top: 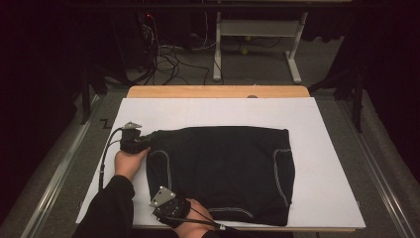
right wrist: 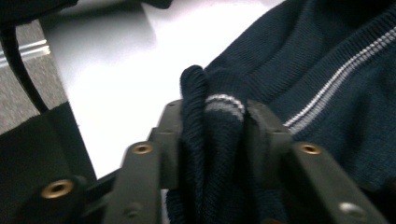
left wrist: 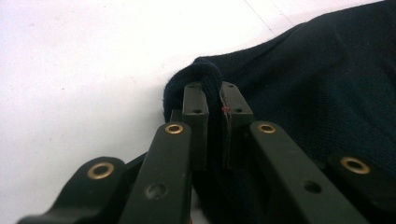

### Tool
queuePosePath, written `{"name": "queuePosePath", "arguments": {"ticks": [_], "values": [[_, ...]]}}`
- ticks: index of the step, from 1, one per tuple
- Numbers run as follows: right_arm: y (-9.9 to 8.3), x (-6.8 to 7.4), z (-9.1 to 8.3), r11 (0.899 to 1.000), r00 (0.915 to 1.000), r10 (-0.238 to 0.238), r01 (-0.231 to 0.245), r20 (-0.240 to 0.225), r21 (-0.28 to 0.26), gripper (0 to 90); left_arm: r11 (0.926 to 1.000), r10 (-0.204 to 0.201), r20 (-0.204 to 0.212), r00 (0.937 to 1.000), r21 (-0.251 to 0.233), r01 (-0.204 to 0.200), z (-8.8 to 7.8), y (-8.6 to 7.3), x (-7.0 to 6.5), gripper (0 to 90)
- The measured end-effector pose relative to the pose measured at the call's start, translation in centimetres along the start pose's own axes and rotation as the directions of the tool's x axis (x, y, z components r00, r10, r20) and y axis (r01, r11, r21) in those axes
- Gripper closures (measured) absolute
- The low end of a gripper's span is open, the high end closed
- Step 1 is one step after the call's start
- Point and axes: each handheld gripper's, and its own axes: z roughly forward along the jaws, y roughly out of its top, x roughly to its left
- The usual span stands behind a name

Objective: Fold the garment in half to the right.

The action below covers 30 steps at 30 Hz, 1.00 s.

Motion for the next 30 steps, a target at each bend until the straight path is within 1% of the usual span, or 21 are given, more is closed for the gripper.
{"name": "queuePosePath", "arguments": {"ticks": [3, 4, 6, 7, 12, 17, 18, 21, 24, 25, 26, 28, 29, 30], "values": [[0.0, -0.6, -0.3, 1.000, 0.9991, 0.031, -0.031, -0.030, -0.001, 70.1, 1.0000, 0.005, -0.001, 1.0000, 0.000, -0.005, 0.0, 0.0, -0.1, 79.7], [0.0, -0.7, -0.4, 0.999, 0.9987, 0.033, -0.033, -0.039, -0.005, 71.0, 1.0000, 0.004, -0.002, 1.0000, 0.000, -0.004, 0.0, 0.0, -0.1, 79.7], [0.1, -0.8, -0.7, 1.000, 0.9989, 0.024, -0.024, -0.040, -0.007, 71.9, 1.0000, 0.003, -0.003, 1.0000, 0.001, -0.003, 0.0, 0.0, -0.1, 79.7], [0.1, -0.8, -0.8, 1.000, 0.9992, 0.011, -0.012, -0.038, -0.011, 72.2, 1.0000, 0.002, -0.002, 1.0000, 0.001, -0.002, 0.0, 0.0, 0.0, 79.7], [0.0, -1.1, -1.6, 0.998, 0.9990, 0.016, -0.019, -0.041, -0.057, 73.0, 1.0000, -0.005, 0.001, 1.0000, 0.001, 0.005, 0.0, 0.0, 0.0, 79.5], [-0.3, -1.4, -2.6, 0.992, 0.9991, 0.024, -0.028, -0.035, -0.119, 73.2, 0.9999, -0.011, 0.001, 0.9999, 0.004, 0.011, 0.0, 0.0, 0.1, 79.4], [-0.4, -1.6, -2.9, 0.991, 0.9990, 0.028, -0.032, -0.036, -0.127, 73.4, 0.9999, -0.009, -0.003, 1.0000, 0.006, 0.009, 0.0, 0.0, 0.1, 79.4], [-0.7, -1.9, -3.4, 0.988, 0.9991, 0.028, -0.033, -0.030, -0.151, 73.8, 0.9995, 0.024, -0.018, 0.9996, 0.022, -0.024, 0.2, 0.1, -0.4, 79.4], [-1.0, -2.3, -3.7, 0.985, 0.9988, 0.034, -0.040, -0.035, -0.169, 74.0, 0.9995, 0.023, -0.030, 0.9993, 0.021, -0.022, 0.1, 0.2, -0.5, 79.3], [-1.1, -2.4, -3.7, 0.983, 0.9980, 0.044, -0.051, -0.045, -0.177, 74.0, 0.9996, 0.023, -0.032, 0.9992, 0.020, -0.022, 0.0, 0.2, -0.5, 79.4], [-1.1, -2.5, -3.7, 0.983, 0.9976, 0.044, -0.053, -0.053, -0.178, 74.0, 0.9994, 0.029, -0.035, 0.9990, 0.018, -0.028, -0.1, 0.1, -0.7, 79.4], [-1.2, -2.7, -3.8, 0.980, 0.9971, 0.049, -0.059, -0.059, -0.190, 74.1, 0.9982, 0.058, -0.046, 0.9973, 0.017, -0.057, -0.2, 0.0, -1.2, 79.4], [-1.2, -2.8, -3.9, 0.979, 0.9969, 0.048, -0.059, -0.062, -0.197, 74.2, 0.9984, 0.054, -0.053, 0.9971, 0.020, -0.053, -0.2, 0.0, -1.3, 79.4], [-1.2, -2.8, -4.0, 0.978, 0.9968, 0.046, -0.058, -0.065, -0.200, 74.3, 0.9992, 0.035, -0.051, 0.9981, 0.019, -0.034, -0.2, 0.0, -1.3, 79.4]]}}
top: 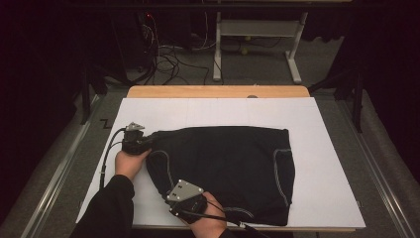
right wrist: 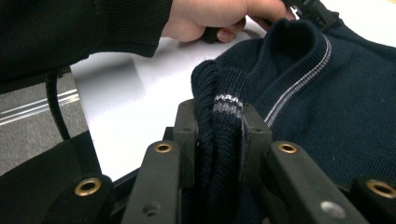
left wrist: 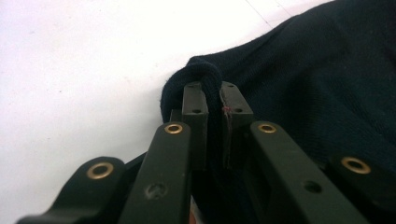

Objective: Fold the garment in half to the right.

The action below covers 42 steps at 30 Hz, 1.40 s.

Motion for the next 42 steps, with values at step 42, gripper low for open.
{"name": "queuePosePath", "arguments": {"ticks": [42], "values": [[1.4, -0.9, -3.5, 0.991, 0.9996, 0.013, -0.016, -0.024, -0.131, 74.1, 0.9840, -0.101, 0.003, 0.9949, -0.148, 0.100, -3.7, 5.2, -2.8, 79.8]]}}
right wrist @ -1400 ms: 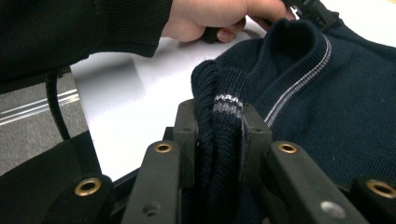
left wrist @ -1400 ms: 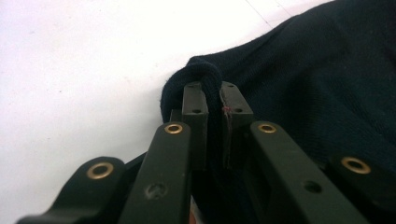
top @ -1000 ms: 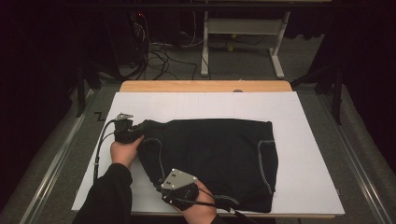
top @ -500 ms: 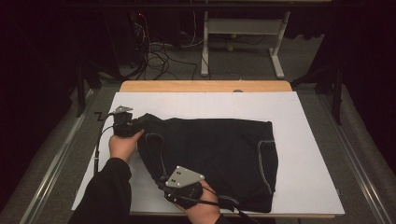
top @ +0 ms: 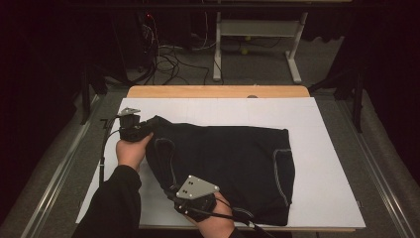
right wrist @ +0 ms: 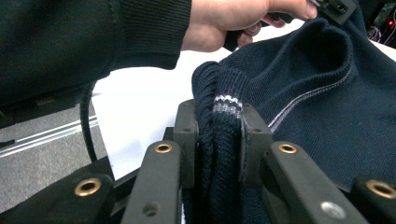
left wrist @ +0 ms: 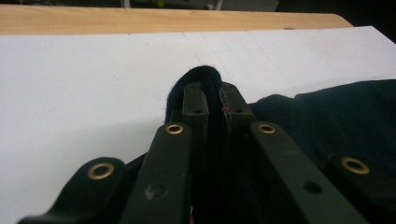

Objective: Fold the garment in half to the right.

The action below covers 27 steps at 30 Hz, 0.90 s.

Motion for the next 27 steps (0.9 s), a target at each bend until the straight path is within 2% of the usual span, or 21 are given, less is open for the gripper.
{"name": "queuePosePath", "arguments": {"ticks": [5, 11, 18, 22, 27], "values": [[0.2, 0.0, -0.3, 1.000, 1.0000, -0.001, 0.001, 0.000, -0.007, 74.1, 0.9996, 0.017, -0.016, 0.9997, -0.022, -0.017, -0.1, 0.5, -0.5, 79.6], [0.3, 0.1, -0.2, 1.000, 1.0000, -0.002, 0.002, 0.002, -0.013, 74.2, 0.9992, 0.026, -0.024, 0.9994, -0.029, -0.026, 0.2, 0.4, -0.2, 79.8], [0.4, 0.5, 0.4, 1.000, 0.9999, -0.014, 0.014, -0.002, -0.011, 74.2, 0.9995, 0.013, -0.038, 0.9992, -0.027, -0.014, 0.1, 0.2, 0.7, 79.8], [0.5, 0.8, 0.9, 1.000, 0.9998, -0.021, 0.021, -0.006, 0.000, 74.3, 0.9996, -0.003, -0.031, 0.9995, -0.030, 0.002, 0.1, -0.1, 1.5, 79.9], [0.7, 1.0, 1.7, 1.000, 0.9998, -0.018, 0.018, -0.010, 0.009, 74.2, 0.9996, -0.001, -0.044, 0.9990, -0.029, -0.001, 0.0, -0.2, 2.0, 79.9]]}}
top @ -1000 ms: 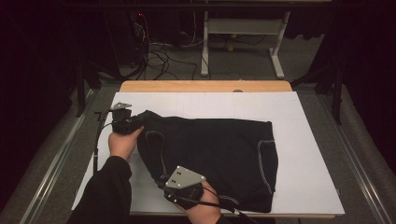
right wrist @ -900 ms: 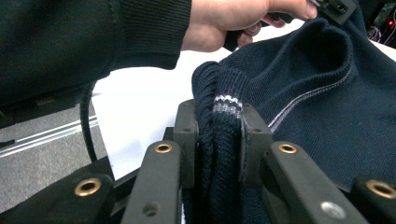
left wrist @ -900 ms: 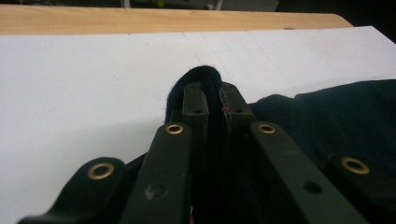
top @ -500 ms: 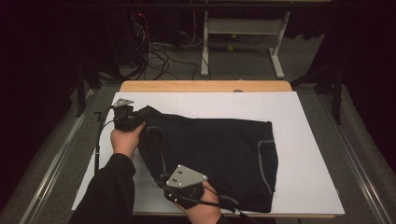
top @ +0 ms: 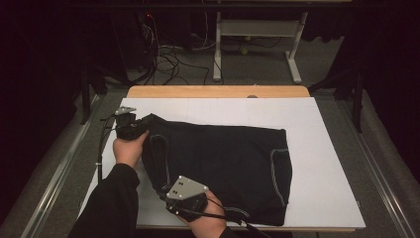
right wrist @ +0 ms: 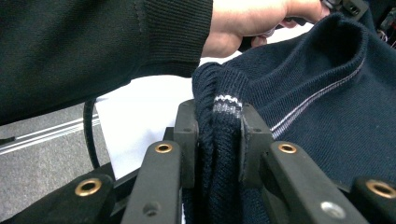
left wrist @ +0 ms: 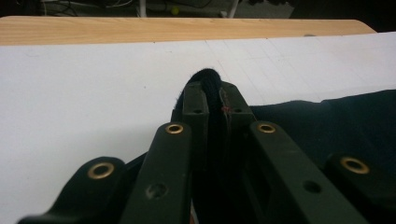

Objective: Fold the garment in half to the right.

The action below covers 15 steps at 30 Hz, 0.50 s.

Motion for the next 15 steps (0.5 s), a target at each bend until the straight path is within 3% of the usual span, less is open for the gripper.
{"name": "queuePosePath", "arguments": {"ticks": [4, 15], "values": [[0.3, 0.2, 0.5, 1.000, 0.9999, 0.014, -0.014, -0.006, -0.015, 74.3, 1.0000, -0.001, -0.011, 0.9999, 0.001, 0.001, -0.4, 0.0, 0.8, 79.8], [2.0, 1.4, 2.3, 1.000, 0.9990, -0.008, 0.007, -0.044, -0.022, 74.3, 0.9998, -0.019, -0.054, 0.9984, 0.007, 0.019, -2.6, -0.4, 3.7, 79.8]]}}
